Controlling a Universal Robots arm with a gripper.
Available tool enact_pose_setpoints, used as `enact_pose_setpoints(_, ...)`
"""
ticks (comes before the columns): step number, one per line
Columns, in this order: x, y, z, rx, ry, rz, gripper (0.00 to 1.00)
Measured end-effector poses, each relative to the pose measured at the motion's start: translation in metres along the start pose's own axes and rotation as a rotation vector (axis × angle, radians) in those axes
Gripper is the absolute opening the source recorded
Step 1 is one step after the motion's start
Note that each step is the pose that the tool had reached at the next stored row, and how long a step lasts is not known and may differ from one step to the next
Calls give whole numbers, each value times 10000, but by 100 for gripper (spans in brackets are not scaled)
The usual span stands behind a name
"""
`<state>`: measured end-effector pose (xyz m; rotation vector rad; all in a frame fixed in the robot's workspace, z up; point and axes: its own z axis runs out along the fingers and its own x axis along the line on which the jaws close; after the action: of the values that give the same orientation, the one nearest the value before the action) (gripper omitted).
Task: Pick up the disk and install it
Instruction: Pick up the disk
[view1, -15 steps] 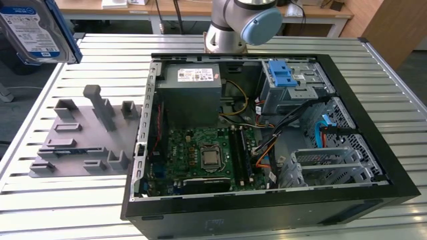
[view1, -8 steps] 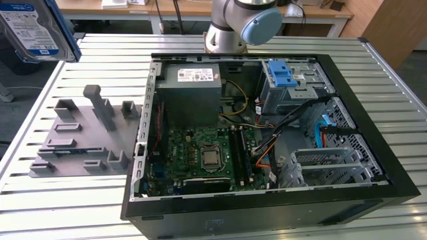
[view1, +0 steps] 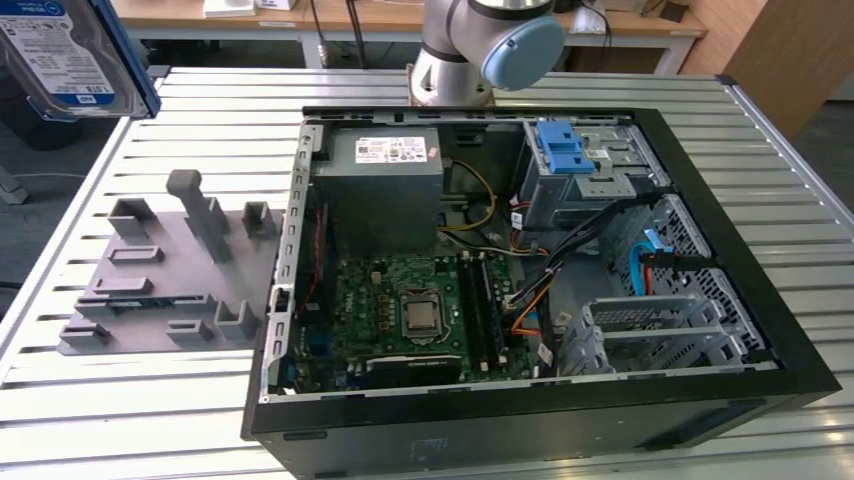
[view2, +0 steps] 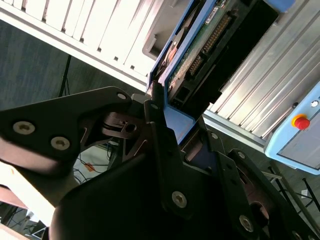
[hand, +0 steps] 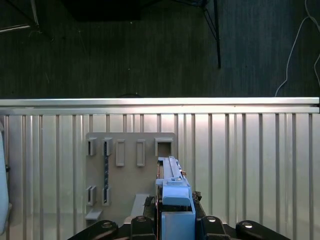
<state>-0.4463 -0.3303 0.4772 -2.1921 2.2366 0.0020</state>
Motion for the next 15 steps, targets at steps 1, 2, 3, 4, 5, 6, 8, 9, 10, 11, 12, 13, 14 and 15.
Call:
enact_pose_setpoints(1,0,0,0,0,0,0,36)
enact_pose_setpoints(2,0,0,0,0,0,0,36)
enact_pose_setpoints(3,0,0,-1,-1,1,0,36)
enact_pose_setpoints(4,0,0,-1,-1,1,0,36)
enact_pose_setpoints(5,0,0,-1,0,1,0,36)
enact_pose_setpoints(6,0,0,-1,0,1,0,36)
enact_pose_setpoints(8,0,0,-1,0,1,0,36)
enact_pose_setpoints(9,0,0,-1,0,1,0,36)
enact_pose_setpoints(10,0,0,-1,0,1,0,36)
enact_pose_setpoints(11,0,0,-1,0,1,0,36)
enact_pose_setpoints(12,0,0,-1,0,0,0,36)
enact_pose_setpoints(13,0,0,-1,0,1,0,36)
enact_pose_setpoints(14,0,0,-1,1,1,0,36)
enact_pose_setpoints(15,0,0,-1,1,1,0,36)
